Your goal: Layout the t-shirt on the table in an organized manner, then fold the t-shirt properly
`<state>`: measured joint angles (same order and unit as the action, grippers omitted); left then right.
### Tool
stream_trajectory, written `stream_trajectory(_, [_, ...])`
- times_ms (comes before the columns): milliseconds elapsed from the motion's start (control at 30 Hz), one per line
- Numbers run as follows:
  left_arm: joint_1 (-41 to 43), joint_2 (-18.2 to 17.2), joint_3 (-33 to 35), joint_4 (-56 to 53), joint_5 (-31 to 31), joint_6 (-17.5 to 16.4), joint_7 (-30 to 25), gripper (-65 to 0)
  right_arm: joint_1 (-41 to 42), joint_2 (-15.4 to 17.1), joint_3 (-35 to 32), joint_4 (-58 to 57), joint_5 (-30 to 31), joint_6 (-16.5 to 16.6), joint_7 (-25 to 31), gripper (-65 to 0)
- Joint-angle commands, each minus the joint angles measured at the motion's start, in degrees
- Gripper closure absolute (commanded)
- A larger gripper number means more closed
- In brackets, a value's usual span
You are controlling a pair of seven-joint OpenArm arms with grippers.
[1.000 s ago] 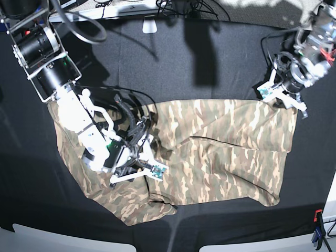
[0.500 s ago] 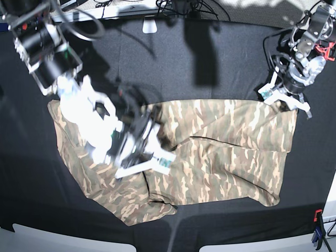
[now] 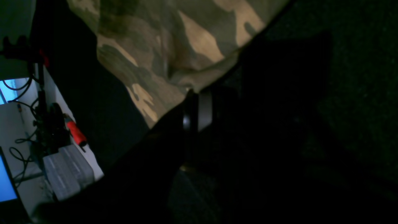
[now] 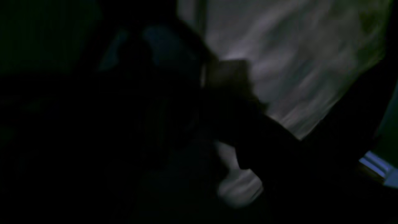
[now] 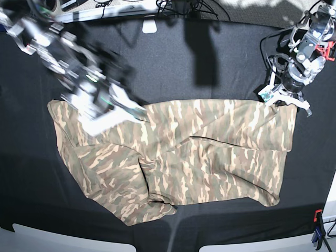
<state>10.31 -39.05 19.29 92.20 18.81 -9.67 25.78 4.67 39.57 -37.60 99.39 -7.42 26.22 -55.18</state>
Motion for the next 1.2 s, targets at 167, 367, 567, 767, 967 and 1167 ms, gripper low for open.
stream_trajectory(167, [-0.7, -0.7, -0.4, 0.8, 0.1, 0.7, -0.5, 0.0, -1.8, 8.6, 0.5, -0.2, -1.5, -11.6, 4.6, -29.9])
stream_trajectory(367, [-0.7, 1.0, -0.4, 0.8, -1.1, 0.7, -0.5, 0.0, -0.9, 8.5, 0.5, -6.8, -1.6, -11.4, 8.2, -29.9])
stream_trajectory(567, [-0.7, 2.4, -0.4, 0.8, -1.1, 0.7, -0.5, 0.0, -0.9, 8.5, 0.5, -8.7, -1.6, -15.6, 8.7, -29.9])
stream_trajectory(767, [-0.7, 2.3, -0.4, 0.8, -1.1, 0.7, -0.5, 0.0, -1.4, 8.7, 0.5, -3.0, -3.1, -16.3, 8.7, -29.9])
stream_trajectory(967, [-0.7, 2.3, -0.4, 0.8, -1.1, 0.7, -0.5, 0.0, -1.3, 8.7, 0.5, 1.1, -2.9, -16.5, 8.9, -28.6])
stream_trajectory(1167, [-0.7, 2.3, -0.4, 0.8, -1.1, 0.7, -0.5, 0.0, -1.3, 8.7, 0.5, 1.1, -2.9, -19.4, 8.7, -22.8])
